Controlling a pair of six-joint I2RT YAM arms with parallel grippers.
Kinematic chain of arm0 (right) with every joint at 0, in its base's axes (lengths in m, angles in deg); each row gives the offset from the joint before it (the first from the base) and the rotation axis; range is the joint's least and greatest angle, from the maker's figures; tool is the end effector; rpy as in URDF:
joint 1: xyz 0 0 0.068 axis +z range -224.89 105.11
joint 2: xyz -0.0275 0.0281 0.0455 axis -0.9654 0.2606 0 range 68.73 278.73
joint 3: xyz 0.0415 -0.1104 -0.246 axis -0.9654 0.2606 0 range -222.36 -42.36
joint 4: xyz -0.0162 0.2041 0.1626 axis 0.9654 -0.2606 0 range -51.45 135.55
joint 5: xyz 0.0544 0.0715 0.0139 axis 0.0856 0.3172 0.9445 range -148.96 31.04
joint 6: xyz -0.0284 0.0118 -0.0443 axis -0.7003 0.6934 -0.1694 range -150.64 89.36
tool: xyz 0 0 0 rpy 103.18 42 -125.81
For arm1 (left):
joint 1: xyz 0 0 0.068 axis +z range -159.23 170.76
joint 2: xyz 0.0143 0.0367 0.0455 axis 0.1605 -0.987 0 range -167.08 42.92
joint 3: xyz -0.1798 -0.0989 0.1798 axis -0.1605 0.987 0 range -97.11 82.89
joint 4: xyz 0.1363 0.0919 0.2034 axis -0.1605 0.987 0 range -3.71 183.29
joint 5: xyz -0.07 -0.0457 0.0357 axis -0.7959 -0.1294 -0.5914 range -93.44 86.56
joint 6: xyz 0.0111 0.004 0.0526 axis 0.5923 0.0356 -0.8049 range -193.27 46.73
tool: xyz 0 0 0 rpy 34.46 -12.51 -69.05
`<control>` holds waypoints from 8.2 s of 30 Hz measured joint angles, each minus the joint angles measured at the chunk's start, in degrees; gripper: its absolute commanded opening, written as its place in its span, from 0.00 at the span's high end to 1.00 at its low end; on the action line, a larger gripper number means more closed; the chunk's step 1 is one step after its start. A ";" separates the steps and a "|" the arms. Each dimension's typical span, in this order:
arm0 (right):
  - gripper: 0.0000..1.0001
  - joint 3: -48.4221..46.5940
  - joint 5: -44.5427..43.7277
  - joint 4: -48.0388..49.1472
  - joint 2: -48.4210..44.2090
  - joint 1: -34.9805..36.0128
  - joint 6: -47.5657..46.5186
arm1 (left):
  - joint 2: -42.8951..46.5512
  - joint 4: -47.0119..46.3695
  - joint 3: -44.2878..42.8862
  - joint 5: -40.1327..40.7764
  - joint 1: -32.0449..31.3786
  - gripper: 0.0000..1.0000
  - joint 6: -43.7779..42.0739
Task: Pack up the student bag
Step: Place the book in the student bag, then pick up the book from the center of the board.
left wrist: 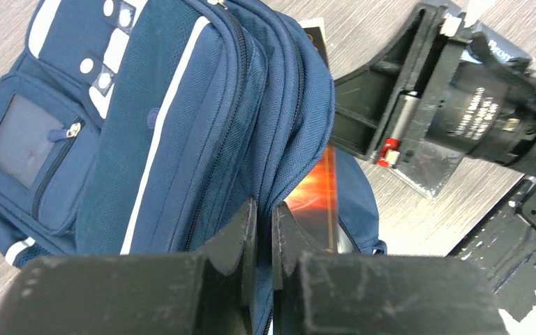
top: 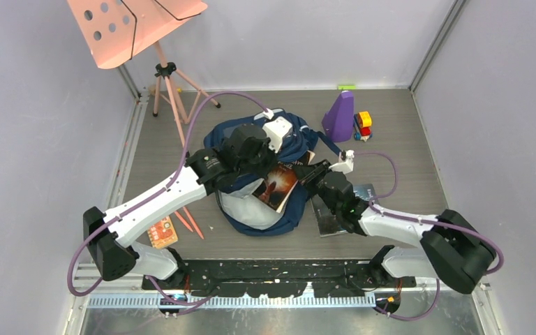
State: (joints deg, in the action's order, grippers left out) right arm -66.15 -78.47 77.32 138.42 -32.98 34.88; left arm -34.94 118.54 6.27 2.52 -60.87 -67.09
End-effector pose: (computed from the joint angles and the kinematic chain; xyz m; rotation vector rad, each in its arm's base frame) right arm 0.1912 0.1556 0.2006 0.6405 1.8154 1.0048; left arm 0.1905 -0.2344 0.3660 0.7892 2.0425 -0.4688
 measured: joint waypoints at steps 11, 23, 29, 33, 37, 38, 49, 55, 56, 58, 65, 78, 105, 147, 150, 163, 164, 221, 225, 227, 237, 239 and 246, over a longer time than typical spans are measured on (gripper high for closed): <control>0.99 -2.60 -6.67 21.75 19.96 0.76 2.89 | -0.79 -1.57 0.11 -4.96 0.28 1.00 0.90; 0.90 -12.17 -12.90 30.82 35.80 1.33 0.13 | -0.79 -1.66 0.48 -7.32 0.35 1.00 0.92; 0.60 -14.64 -14.78 30.97 38.45 1.42 -3.61 | -0.79 -1.57 0.48 -5.92 0.33 1.00 0.81; 0.43 -14.27 -15.02 30.64 37.94 1.42 -5.09 | -0.81 -1.46 0.46 -3.91 0.28 1.00 0.66; 0.35 -12.13 -14.88 25.97 32.72 1.70 -6.86 | -1.57 -1.16 -0.44 -2.69 1.05 1.00 0.81; 0.34 -11.26 -14.64 24.33 30.88 1.75 -7.41 | -1.90 -1.01 -0.81 -2.75 1.40 1.00 0.94; 0.27 -0.44 -12.37 8.92 7.41 1.79 -10.75 | -3.04 -0.33 -1.99 -1.81 7.67 1.00 2.23; 0.13 -0.87 -9.88 -8.24 -6.19 1.75 -19.34 | -4.04 1.68 -4.13 3.69 11.10 1.00 -0.76; 0.12 -1.16 -9.81 -10.69 -7.61 1.70 -20.63 | -4.15 2.12 -4.46 4.76 11.43 1.00 -1.16; 0.07 -2.08 -9.51 -17.18 -10.91 1.11 -24.09 | -4.66 3.63 -5.44 7.74 11.98 1.00 -2.29; 0.06 -9.01 -1.22 -37.16 -14.60 -13.03 -30.32 | -5.53 7.80 -7.28 11.50 12.90 0.29 -4.44; 0.03 -9.77 11.85 -49.68 -11.93 -46.62 -26.34 | 2.54 3.76 -5.64 1.84 3.52 0.12 3.76; 0.39 -12.44 35.78 -37.66 13.25 -47.50 -27.21 | -26.38 -25.27 2.62 -22.25 0.00 0.11 11.21; 0.26 -5.84 29.22 -69.05 -8.31 -48.15 -21.55 | -31.10 -37.73 13.09 -11.52 -9.49 0.15 38.07; 0.33 -4.46 31.78 -66.95 -8.24 -48.15 -20.87 | -31.45 -38.95 13.09 -11.56 -9.49 0.15 39.65; 0.67 2.16 33.27 -53.96 -11.63 -47.87 -16.04 | -31.58 -43.80 14.71 -8.11 -7.80 0.21 42.64; 0.67 2.73 33.14 -52.43 -11.76 -47.54 -15.21 | -31.45 -43.71 14.75 -7.50 -7.74 0.21 42.56; 0.67 -2.01 21.16 -7.02 19.96 -14.32 19.15 | 3.63 -19.47 24.09 15.06 -4.26 0.05 30.01; 0.67 -2.99 21.11 -6.71 21.03 -13.97 19.12 | 3.82 -19.45 26.43 12.07 -1.92 0.15 33.03; 0.67 -3.19 21.03 -6.67 21.22 -13.86 19.12 | 3.82 -20.00 28.48 10.10 -0.66 0.22 35.04; 0.64 -3.43 19.28 -7.76 20.50 -13.20 17.68 | 0.13 -31.15 32.63 -2.82 0.61 0.73 42.21; 0.62 -3.45 17.53 -10.27 18.67 -13.00 16.22 | -0.46 -32.37 32.76 -4.13 0.66 0.82 42.82; 0.30 -5.68 11.45 -24.06 3.58 -12.81 5.75 | 0.15 -31.65 33.46 -9.57 3.04 1.00 41.31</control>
State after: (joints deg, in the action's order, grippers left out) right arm -71.84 -67.02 53.26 142.01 -45.79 40.62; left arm -34.79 86.89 39.73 -7.05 -57.83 -25.78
